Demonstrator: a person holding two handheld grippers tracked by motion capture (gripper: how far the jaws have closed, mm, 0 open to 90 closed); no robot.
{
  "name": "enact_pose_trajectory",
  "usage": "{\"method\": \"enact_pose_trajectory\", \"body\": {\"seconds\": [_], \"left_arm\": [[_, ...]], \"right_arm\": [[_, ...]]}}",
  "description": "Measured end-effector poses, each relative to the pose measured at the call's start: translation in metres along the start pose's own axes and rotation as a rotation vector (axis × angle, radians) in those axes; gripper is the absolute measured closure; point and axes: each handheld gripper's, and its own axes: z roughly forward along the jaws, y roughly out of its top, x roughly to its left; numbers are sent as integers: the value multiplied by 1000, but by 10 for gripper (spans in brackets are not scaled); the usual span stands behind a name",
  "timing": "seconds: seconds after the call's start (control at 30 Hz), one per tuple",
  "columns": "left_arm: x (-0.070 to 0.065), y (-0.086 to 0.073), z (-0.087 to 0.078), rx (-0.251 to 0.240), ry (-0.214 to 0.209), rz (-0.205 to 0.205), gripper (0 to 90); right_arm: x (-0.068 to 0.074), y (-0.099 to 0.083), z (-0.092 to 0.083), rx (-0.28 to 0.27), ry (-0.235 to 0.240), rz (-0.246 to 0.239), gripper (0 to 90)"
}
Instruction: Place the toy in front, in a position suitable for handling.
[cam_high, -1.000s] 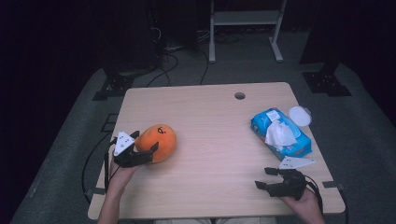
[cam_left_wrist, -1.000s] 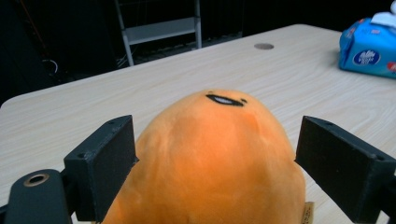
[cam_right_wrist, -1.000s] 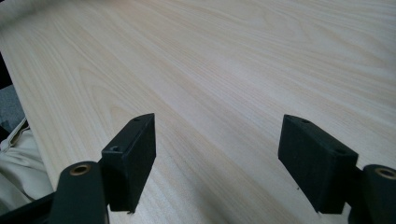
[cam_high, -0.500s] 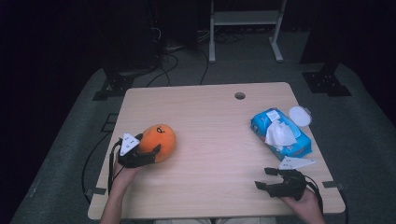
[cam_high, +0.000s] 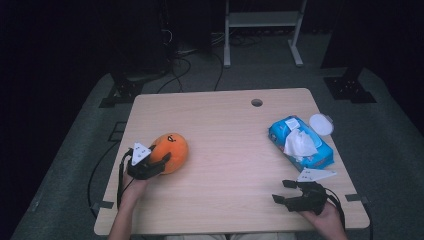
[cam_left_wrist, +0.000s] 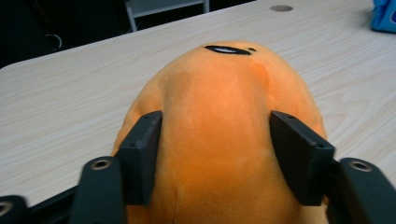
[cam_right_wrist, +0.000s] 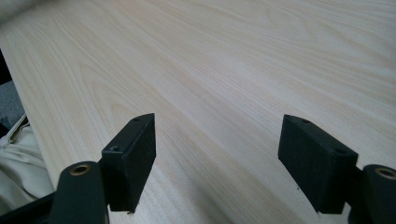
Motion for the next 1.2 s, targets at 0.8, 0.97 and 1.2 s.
{"method": "enact_pose_trajectory", "body": {"seconds": [0.8, 0.97, 1.2], "left_arm": [[6, 7, -11, -104, -25, -170, 573], [5, 10, -13, -124, -40, -195, 574], [-5, 21, -17, -164, -87, -197, 574]], "right_arm": [[0, 0, 0, 0, -3, -6, 267], [0, 0, 0, 1, -3, -6, 267], [-1, 0, 0, -1, -3, -4, 267]]}}
